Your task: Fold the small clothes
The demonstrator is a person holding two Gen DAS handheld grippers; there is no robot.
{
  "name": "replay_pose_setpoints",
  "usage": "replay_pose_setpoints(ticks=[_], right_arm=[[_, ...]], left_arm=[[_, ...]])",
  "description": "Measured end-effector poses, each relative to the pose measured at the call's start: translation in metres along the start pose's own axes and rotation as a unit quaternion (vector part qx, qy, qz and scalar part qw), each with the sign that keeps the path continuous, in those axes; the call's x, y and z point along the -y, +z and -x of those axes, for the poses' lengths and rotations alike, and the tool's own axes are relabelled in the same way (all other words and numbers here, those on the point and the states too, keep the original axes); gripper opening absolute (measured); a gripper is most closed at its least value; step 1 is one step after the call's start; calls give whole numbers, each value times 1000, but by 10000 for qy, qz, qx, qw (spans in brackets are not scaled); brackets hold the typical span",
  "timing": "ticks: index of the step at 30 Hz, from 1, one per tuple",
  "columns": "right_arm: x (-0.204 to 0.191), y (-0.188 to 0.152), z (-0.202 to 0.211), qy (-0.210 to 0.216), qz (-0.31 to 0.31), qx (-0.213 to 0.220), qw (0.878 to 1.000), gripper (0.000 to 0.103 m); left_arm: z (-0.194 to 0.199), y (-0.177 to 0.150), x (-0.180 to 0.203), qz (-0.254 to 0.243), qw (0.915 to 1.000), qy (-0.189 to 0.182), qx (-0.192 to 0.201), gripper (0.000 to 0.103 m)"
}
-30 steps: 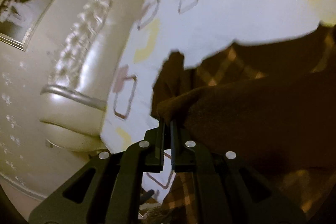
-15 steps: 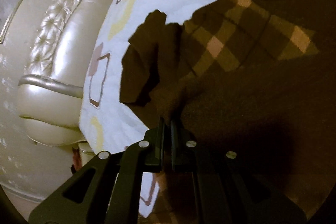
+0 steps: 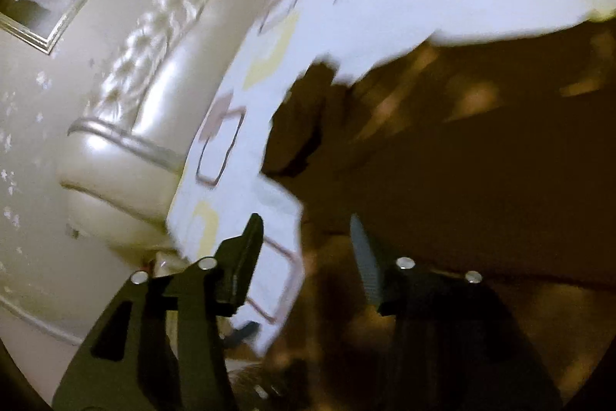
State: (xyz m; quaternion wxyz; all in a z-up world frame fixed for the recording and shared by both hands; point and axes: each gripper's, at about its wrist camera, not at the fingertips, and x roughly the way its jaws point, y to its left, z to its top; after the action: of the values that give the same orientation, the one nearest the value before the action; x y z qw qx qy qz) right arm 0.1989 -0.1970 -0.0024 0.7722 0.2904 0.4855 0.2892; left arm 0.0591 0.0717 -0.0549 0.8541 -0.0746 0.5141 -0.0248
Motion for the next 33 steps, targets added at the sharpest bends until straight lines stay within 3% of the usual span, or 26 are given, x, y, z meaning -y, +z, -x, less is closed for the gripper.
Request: replay_pose_setpoints(ticks=[1, 4, 6, 8, 11, 16, 18, 20, 28, 33], right_arm=[[8, -3, 19, -113, -12, 180, 9998, 50], [51, -12, 92, -999, -115, 988, 9900, 51], [87, -19, 134, -1835, -300, 1469, 9715, 54], [128, -25, 157, -2251, -806, 1599, 9577, 54], [174, -37, 162, -2050, -1402, 1514, 9568, 54], [199, -45, 141, -1748, -1697, 1320, 9608, 50], [201, -48, 134, -1793, -1698, 1282, 9605, 25], [204, -48, 131, -1796, -1665, 1211, 9620, 9], [218, -52, 138, -1846, -1776, 1411, 9563, 5], [211, -51, 136, -1981, -1532, 1326, 9590, 6]], left_arm=[[0, 0, 0, 0, 10000, 11, 2, 99], [0, -1, 2, 3, 10000, 27, -12, 99], [1, -1, 5, -19, 10000, 39, -3, 99], [1, -1, 7, -39, 10000, 47, 4, 99], [1, -1, 12, -99, 9999, 77, -5, 99], [2, -2, 13, -127, 9998, 158, -33, 99], [2, -2, 12, -127, 9998, 178, -32, 99], [3, -2, 11, -112, 9998, 175, -27, 99], [-3, -2, -6, 77, 9996, 225, -130, 99], [-5, -2, -11, 103, 9996, 249, -130, 99]])
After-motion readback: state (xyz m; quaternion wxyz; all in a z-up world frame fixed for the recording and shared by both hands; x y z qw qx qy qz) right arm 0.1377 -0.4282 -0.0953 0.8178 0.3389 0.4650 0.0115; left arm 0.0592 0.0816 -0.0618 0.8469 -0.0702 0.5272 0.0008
